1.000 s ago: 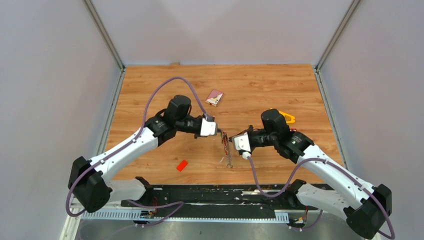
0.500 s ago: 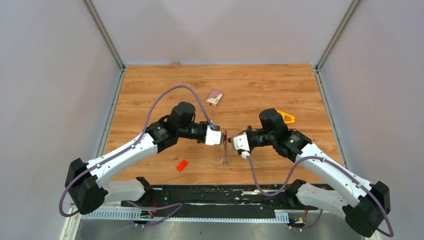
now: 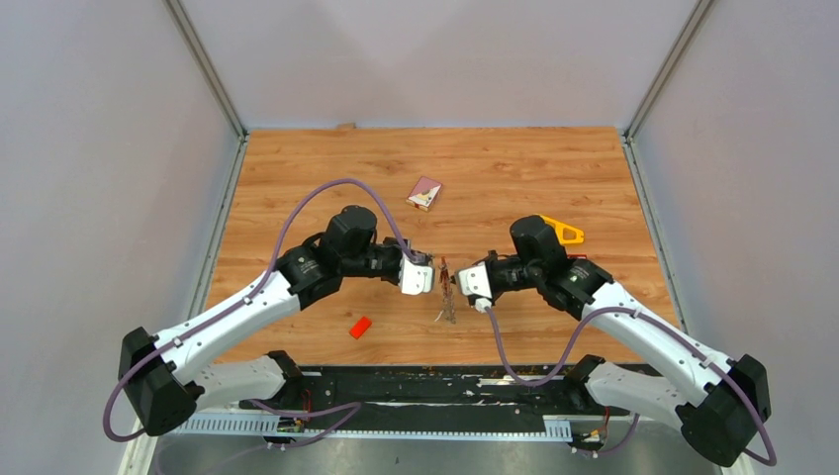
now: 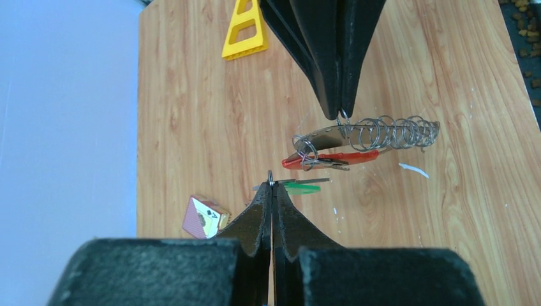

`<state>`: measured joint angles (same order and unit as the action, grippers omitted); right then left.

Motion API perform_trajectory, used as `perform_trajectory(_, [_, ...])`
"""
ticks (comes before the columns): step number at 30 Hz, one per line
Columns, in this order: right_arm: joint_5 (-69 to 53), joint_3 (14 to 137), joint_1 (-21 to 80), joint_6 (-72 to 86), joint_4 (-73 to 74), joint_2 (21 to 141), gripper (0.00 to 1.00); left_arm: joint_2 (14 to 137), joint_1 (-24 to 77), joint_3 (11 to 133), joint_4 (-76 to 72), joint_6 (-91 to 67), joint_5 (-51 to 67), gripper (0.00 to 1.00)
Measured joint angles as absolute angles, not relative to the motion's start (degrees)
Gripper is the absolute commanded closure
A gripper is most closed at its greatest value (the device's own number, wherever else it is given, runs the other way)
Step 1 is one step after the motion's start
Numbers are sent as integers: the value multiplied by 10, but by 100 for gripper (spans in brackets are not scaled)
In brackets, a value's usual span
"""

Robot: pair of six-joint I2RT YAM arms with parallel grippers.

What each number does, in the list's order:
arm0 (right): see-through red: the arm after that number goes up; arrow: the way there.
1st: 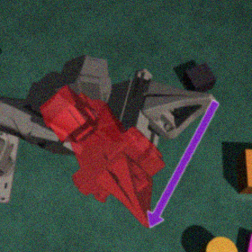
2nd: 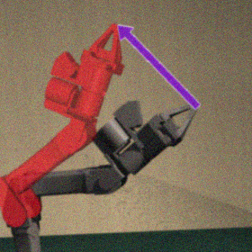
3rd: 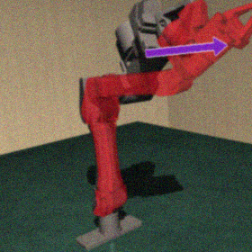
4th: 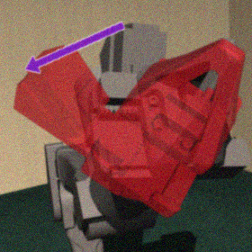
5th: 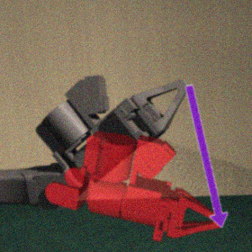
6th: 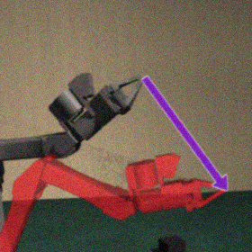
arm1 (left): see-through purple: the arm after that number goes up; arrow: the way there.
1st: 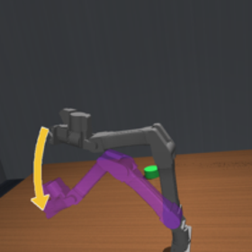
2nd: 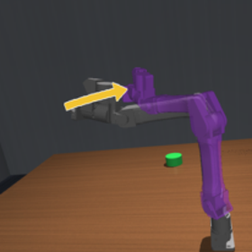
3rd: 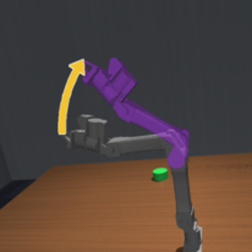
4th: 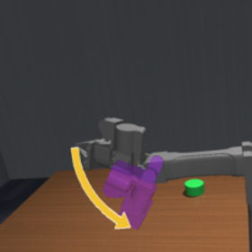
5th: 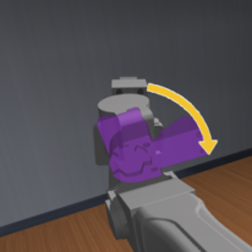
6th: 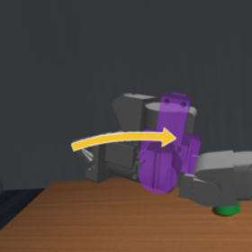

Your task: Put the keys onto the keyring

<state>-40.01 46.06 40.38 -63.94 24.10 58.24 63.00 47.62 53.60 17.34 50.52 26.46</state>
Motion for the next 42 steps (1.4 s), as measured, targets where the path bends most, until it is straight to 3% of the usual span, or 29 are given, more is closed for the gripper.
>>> perform_trajectory(42, [-422, 466, 404, -584, 241, 625, 100, 660, 531, 509, 182, 558, 279, 100])
